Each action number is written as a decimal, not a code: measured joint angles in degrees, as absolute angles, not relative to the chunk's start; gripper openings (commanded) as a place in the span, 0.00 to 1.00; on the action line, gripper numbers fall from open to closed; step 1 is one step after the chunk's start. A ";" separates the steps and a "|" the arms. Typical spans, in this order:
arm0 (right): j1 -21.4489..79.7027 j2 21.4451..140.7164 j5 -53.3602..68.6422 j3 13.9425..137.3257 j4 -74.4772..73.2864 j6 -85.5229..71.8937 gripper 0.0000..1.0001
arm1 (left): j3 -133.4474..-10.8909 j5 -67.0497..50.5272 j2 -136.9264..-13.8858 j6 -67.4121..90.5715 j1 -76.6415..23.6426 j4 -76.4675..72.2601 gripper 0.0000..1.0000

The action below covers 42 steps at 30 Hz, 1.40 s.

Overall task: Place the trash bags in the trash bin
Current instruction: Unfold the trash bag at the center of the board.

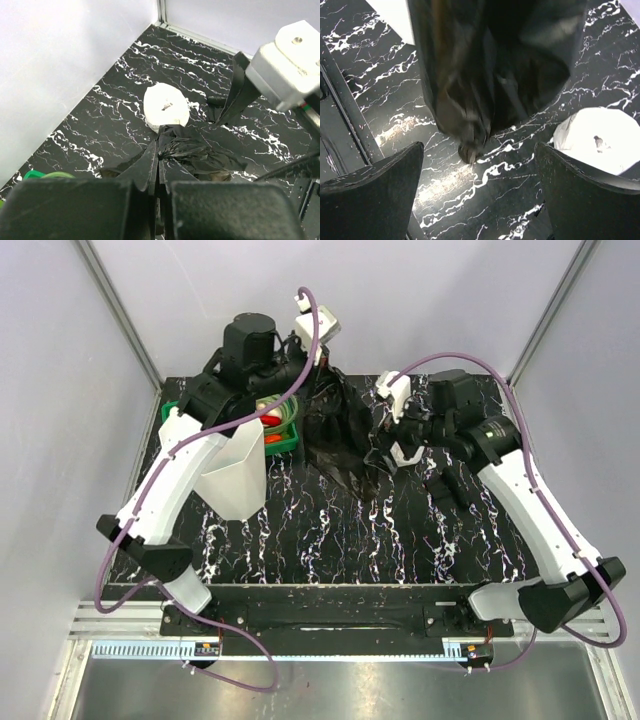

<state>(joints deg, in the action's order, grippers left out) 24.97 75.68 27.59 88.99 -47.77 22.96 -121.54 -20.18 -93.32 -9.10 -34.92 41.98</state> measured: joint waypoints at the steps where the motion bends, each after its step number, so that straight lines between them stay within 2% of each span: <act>1: 25.89 76.31 27.42 89.17 -47.27 22.96 0.97 | -122.23 -19.73 -94.17 -9.17 -35.27 42.35 0.00; 6: 28.25 79.15 25.69 89.80 -44.56 22.94 0.97 | -123.00 -18.72 -97.32 -9.10 -35.99 43.99 0.00; 8: 28.56 79.92 25.41 89.95 -43.88 22.72 0.91 | -123.00 -18.48 -97.93 -8.93 -36.14 44.49 0.00; 13: 28.84 80.51 24.38 90.00 -41.82 22.06 0.40 | -123.74 -18.20 -98.02 -8.54 -36.84 44.49 0.00; 15: 28.91 80.66 22.90 90.00 -41.39 21.87 0.34 | -124.40 -18.11 -98.00 -8.54 -37.06 44.45 0.00; 19: 28.91 80.66 19.35 89.97 -41.25 22.13 0.13 | -124.57 -17.74 -97.97 -8.73 -37.19 44.40 0.00; 21: 28.93 80.55 16.91 89.97 -41.23 22.35 0.07 | -124.49 -17.19 -97.97 -9.06 -37.19 44.42 0.00; 23: 28.93 80.34 14.79 90.00 -41.30 22.70 0.09 | -123.94 -16.58 -97.69 -9.45 -37.19 44.16 0.00; 25: 28.95 80.14 12.91 90.43 -41.85 22.96 0.15 | -122.37 -15.94 -96.95 -9.89 -37.19 43.57 0.00; 29: 28.93 80.09 10.70 93.34 -43.72 23.83 0.18 | -119.31 -15.03 -95.85 -10.74 -37.15 42.81 0.00; 32: 28.93 79.68 10.35 94.37 -44.23 24.23 0.06 | -118.26 -14.79 -95.83 -11.11 -37.15 42.70 0.00; 34: 28.93 79.46 10.13 94.43 -44.82 24.36 0.04 | -117.91 -14.74 -95.83 -11.16 -37.15 42.59 0.00; 36: 28.93 79.46 10.02 94.48 -45.06 24.29 0.17 | -117.86 -14.76 -95.85 -11.16 -37.15 42.35 0.00; 38: 28.93 79.46 10.02 94.48 -45.41 24.23 0.38 | -117.86 -14.83 -95.83 -11.14 -37.15 42.26 0.00; 39: 28.93 79.46 10.13 94.48 -45.45 24.08 0.44 | -117.86 -14.90 -95.83 -11.14 -37.15 42.22 0.00; 42: 28.93 79.48 11.00 94.32 -45.28 23.49 0.50 | -117.86 -15.09 -95.85 -11.09 -37.15 42.11 0.00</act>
<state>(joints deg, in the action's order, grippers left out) 28.93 79.48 11.00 94.32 -45.28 23.49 -117.86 -15.09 -95.85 -11.09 -37.15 42.11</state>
